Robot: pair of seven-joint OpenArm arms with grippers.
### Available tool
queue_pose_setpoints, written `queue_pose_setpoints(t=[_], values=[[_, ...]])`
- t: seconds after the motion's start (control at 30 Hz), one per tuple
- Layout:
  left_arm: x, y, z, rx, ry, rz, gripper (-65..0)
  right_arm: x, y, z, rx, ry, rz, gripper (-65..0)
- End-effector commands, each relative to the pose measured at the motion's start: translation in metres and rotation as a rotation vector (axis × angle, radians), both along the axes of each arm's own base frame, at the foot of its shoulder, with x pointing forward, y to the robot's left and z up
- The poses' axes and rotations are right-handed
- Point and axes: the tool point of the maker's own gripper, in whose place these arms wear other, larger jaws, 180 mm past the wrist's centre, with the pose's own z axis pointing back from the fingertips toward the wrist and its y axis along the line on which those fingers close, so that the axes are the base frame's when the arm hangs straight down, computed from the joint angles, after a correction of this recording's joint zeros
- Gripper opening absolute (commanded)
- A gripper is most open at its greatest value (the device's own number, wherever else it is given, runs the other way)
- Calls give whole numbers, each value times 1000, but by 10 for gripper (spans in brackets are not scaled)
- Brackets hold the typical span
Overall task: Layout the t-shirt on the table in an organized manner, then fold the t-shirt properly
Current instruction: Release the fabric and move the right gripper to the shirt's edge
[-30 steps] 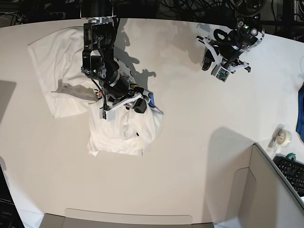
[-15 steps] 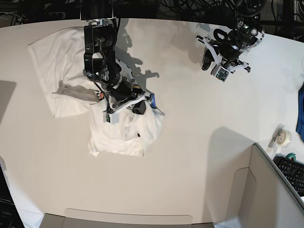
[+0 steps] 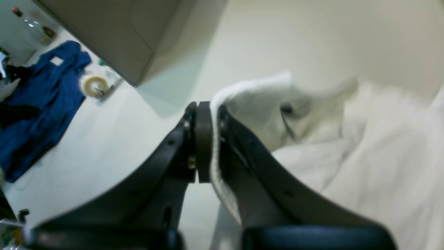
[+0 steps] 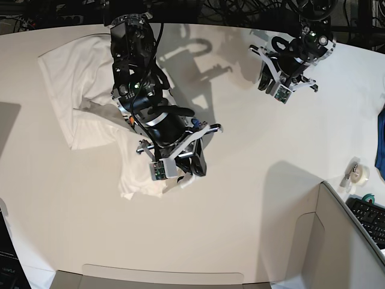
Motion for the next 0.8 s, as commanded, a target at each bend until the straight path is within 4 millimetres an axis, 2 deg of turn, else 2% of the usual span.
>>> queue_pose_setpoints(t=[0.0,0.03,0.17,0.37,0.47,0.6,0.77], values=[[7,7,11,7,-42,13,-567,0,1,31,-6,-114,-1,-650],[7,9,12,10,-45,19,-567,-3,0,36,-30,-142,-4,-650],[13,19,17,22,-64,43,-567,-6,-10,29,-61,-128,-40,-650],[23,36,27,42,-100,83,-566,-14,3,27,-61,-119,-8,-650],[41,48,42,53,-159,115,-566,-16,4,23,-67,-108,-2,-650],[57,63,59,68,-215,155,-556,-18,-14,-7,-165,6,-14,-650],[70,65,73,67,-259,162,-544,-21,-46,-35,-242,83,-76,-650]])
